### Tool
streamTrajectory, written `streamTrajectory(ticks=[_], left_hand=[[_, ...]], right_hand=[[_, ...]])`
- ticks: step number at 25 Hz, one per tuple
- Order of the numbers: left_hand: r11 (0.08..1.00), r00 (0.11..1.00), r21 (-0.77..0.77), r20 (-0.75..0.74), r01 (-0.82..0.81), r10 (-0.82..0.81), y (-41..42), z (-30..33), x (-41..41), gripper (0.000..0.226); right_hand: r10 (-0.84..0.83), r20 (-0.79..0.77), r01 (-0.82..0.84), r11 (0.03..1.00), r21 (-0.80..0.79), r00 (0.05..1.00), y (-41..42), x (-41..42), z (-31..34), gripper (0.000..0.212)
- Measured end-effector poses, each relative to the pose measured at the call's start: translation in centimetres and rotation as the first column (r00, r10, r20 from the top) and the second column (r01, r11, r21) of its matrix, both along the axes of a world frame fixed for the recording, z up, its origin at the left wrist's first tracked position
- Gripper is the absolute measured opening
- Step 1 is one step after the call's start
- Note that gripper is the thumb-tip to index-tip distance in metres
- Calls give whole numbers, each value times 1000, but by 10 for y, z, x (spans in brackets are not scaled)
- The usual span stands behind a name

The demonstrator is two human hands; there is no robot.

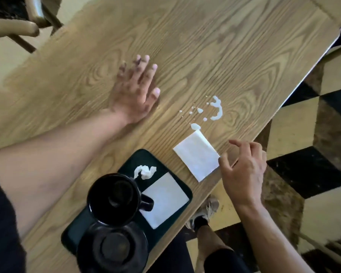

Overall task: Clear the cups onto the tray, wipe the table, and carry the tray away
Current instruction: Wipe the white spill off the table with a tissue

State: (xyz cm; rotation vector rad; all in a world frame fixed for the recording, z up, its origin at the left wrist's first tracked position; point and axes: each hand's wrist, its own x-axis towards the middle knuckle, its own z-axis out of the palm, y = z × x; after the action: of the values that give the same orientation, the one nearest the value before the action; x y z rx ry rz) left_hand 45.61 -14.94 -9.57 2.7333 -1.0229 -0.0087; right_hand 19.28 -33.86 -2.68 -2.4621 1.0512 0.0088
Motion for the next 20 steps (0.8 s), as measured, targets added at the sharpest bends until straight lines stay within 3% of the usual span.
streamTrajectory(ticks=[6, 11, 14, 17, 20], left_hand=[[987, 995, -128, -27, -98, 95, -9, -18, -12, 54], [986, 996, -141, -17, -86, 84, -9, -17, -12, 53], [972, 994, -208, -37, -106, 100, -5, -18, -9, 49], [920, 969, -310, -22, -239, 245, -5, -19, -9, 44], [895, 924, -271, 45, -353, 379, -2, -18, -10, 50]], right_hand=[[107, 13, -107, 981, 159, 994, 42, 16, -17, 39], [130, 162, -177, 931, 319, 978, 45, 16, -23, 12], [224, 239, -284, 923, 259, 945, 32, 8, -20, 14], [197, 311, -276, 933, 233, 930, 20, 26, -12, 17], [249, 347, -332, 921, 204, 904, 24, 72, -5, 20]])
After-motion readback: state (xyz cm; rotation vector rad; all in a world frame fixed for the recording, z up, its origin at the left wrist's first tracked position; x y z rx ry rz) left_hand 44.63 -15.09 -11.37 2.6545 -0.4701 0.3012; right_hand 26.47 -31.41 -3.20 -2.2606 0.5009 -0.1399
